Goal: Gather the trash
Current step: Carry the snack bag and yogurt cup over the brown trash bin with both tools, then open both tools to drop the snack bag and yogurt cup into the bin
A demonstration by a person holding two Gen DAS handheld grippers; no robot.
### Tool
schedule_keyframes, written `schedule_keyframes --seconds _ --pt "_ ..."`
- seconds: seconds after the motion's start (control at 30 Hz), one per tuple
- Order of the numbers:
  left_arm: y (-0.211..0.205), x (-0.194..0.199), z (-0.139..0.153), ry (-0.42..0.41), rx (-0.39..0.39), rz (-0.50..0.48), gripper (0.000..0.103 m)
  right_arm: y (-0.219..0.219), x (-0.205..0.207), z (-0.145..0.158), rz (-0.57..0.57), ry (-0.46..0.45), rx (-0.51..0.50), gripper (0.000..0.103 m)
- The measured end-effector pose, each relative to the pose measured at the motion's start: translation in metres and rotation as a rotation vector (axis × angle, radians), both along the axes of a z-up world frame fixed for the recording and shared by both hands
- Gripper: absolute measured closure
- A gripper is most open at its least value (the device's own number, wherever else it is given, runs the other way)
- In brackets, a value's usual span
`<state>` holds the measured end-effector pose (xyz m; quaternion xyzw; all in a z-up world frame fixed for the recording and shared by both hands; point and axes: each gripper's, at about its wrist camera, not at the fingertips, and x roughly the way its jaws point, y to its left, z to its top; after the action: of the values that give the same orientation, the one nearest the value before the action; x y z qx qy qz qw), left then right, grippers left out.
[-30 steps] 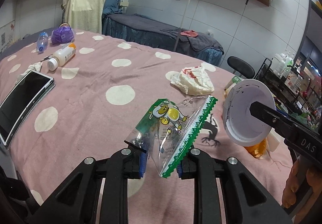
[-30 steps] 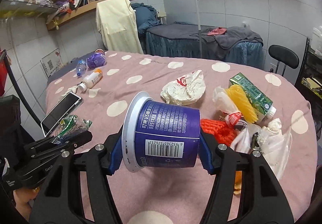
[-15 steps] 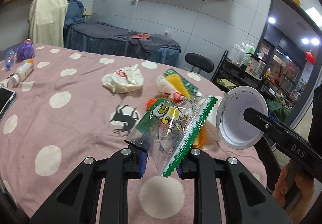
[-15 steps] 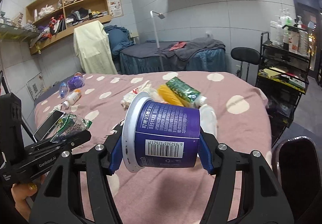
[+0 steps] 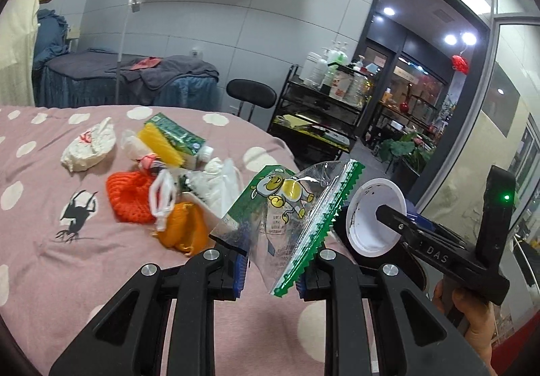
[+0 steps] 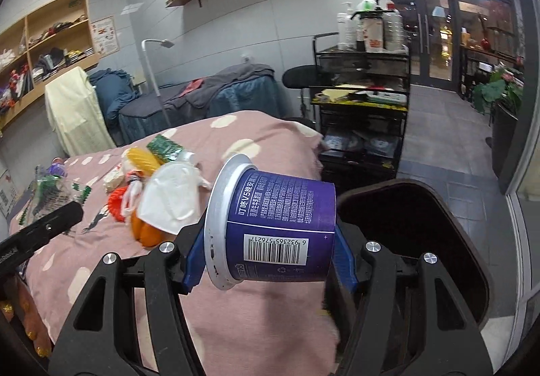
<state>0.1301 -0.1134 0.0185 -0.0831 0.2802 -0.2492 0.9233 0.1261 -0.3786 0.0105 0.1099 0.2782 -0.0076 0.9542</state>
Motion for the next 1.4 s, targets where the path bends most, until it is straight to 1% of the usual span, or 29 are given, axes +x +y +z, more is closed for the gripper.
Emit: schedule_keyframes --seconds 0.1,0.23,0.37,0.47,0.57,0.7,0.9,0.93,0.97,1.0,1.03,1.07,1.17,1.3,1.4 --pt "-0.027 0.006 -0.002 0.018 0.002 -0.07 0.081 -0.033 0.002 -0.013 -0.087 0.033 -0.022 0.041" --pt "-0.062 0.012 -0.006 0.032 0.012 -0.143 0.081 -0.076 0.002 -0.037 -0.198 0.092 -0.007 0.041" --pt "-0.093 0.018 -0.012 0.066 0.019 -0.219 0.081 -0.104 0.001 -0.056 -0.268 0.152 -0.001 0.041" --pt "-0.115 0.023 -0.017 0.093 0.037 -0.263 0.081 -0.114 0.008 -0.07 -0.281 0.209 -0.023 0.041" --pt "-0.132 0.027 -0.022 0.129 0.046 -0.3 0.081 -0.124 0.015 -0.086 -0.285 0.266 -0.014 0.041" --pt "-0.155 0.03 -0.03 0.163 0.073 -0.334 0.081 -0.123 0.021 -0.102 -0.275 0.332 -0.025 0.041" --pt "-0.18 0.039 -0.044 0.213 0.113 -0.367 0.081 -0.125 0.021 -0.114 -0.25 0.393 -0.015 0.041" --pt "-0.184 0.04 -0.047 0.225 0.117 -0.372 0.081 -0.125 0.021 -0.115 -0.245 0.401 -0.011 0.038" --pt "-0.185 0.04 -0.048 0.232 0.119 -0.375 0.081 -0.125 0.02 -0.115 -0.243 0.406 -0.008 0.031" --pt "-0.187 0.041 -0.05 0.239 0.122 -0.379 0.081 -0.124 0.016 -0.114 -0.246 0.393 -0.007 0.027" --pt "-0.191 0.042 -0.052 0.245 0.129 -0.383 0.081 -0.122 0.014 -0.113 -0.248 0.382 -0.014 0.021" --pt "-0.194 0.043 -0.053 0.25 0.138 -0.388 0.081 -0.119 0.013 -0.112 -0.25 0.374 -0.028 0.019" --pt "-0.202 0.047 -0.058 0.276 0.152 -0.4 0.081 -0.114 0.007 -0.107 -0.268 0.352 -0.048 0.019" --pt "-0.213 0.053 -0.062 0.307 0.171 -0.409 0.081 -0.111 -0.009 -0.102 -0.283 0.328 -0.039 0.019" --pt "-0.224 0.054 -0.065 0.313 0.205 -0.427 0.081 -0.11 -0.022 -0.095 -0.294 0.302 -0.029 0.018"
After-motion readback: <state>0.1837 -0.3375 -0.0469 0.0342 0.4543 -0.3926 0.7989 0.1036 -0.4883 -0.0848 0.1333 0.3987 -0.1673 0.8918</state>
